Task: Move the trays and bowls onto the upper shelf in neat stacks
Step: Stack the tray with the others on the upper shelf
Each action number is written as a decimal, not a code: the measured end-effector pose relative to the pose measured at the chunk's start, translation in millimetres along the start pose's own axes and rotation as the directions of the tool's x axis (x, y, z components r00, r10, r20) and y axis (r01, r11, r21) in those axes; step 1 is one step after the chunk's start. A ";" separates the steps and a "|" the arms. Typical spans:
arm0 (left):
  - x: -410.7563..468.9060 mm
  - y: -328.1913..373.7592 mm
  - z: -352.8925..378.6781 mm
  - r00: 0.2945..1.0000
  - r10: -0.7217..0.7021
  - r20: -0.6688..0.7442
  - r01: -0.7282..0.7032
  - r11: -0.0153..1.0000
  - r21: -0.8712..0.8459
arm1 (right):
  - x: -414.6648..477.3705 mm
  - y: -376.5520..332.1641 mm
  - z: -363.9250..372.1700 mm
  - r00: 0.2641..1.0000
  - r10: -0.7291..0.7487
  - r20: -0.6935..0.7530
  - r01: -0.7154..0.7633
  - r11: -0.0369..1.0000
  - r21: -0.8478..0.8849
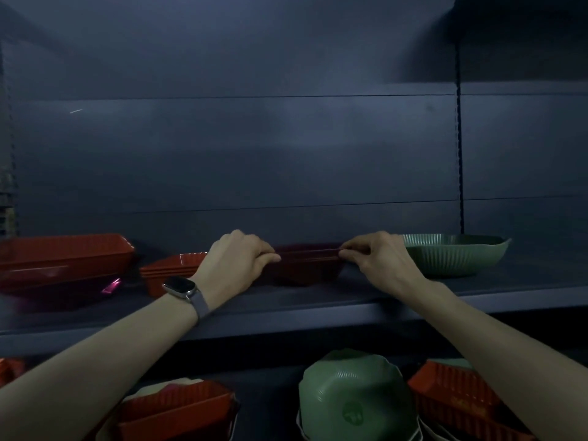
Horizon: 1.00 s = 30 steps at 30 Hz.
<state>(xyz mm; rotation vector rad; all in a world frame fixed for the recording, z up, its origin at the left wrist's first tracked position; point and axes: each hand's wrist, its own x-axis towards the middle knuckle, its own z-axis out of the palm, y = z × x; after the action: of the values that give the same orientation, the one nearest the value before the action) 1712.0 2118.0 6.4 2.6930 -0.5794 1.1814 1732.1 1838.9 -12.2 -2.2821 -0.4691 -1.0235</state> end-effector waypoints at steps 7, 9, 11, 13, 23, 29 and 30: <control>-4.0 -7.6 7.3 0.998 -0.024 0.064 0.025 1.000 -0.015 | -2.9 -1.5 4.7 0.996 -0.052 0.071 0.063 0.986 -0.154; -5.1 -7.7 8.3 0.998 -0.013 0.069 0.015 1.000 -0.023 | -3.9 -2.0 5.9 0.995 -0.061 0.075 0.073 0.985 -0.157; -5.2 -8.1 8.4 0.998 -0.006 0.062 0.008 0.999 -0.031 | -3.4 -2.5 5.7 0.995 -0.061 0.074 0.073 0.982 -0.172; -6.2 -7.2 7.3 0.998 -0.009 0.058 0.010 0.999 -0.033 | -4.7 -4.6 5.3 0.996 -0.062 0.070 0.075 0.977 -0.201; -30.7 29.8 -7.3 0.989 0.031 -0.147 -0.046 0.994 -0.097 | -49.7 -21.0 -9.0 0.993 -0.111 -0.044 0.097 0.968 -0.232; -67.2 77.0 1.4 0.982 0.095 -0.161 -0.141 0.942 -0.305 | -98.8 -32.5 -18.7 0.969 -0.230 -0.090 0.221 0.970 -0.103; -73.7 83.5 5.4 0.983 0.100 -0.153 -0.147 0.931 -0.334 | -108.2 -32.1 -20.5 0.965 -0.248 -0.085 0.240 0.966 -0.095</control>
<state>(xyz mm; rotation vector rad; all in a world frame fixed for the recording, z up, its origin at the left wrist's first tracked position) 1636.6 2061.4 -53.1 2.2943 -0.8576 1.1544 1634.2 1842.1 -72.0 -2.2754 -0.6924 -1.2902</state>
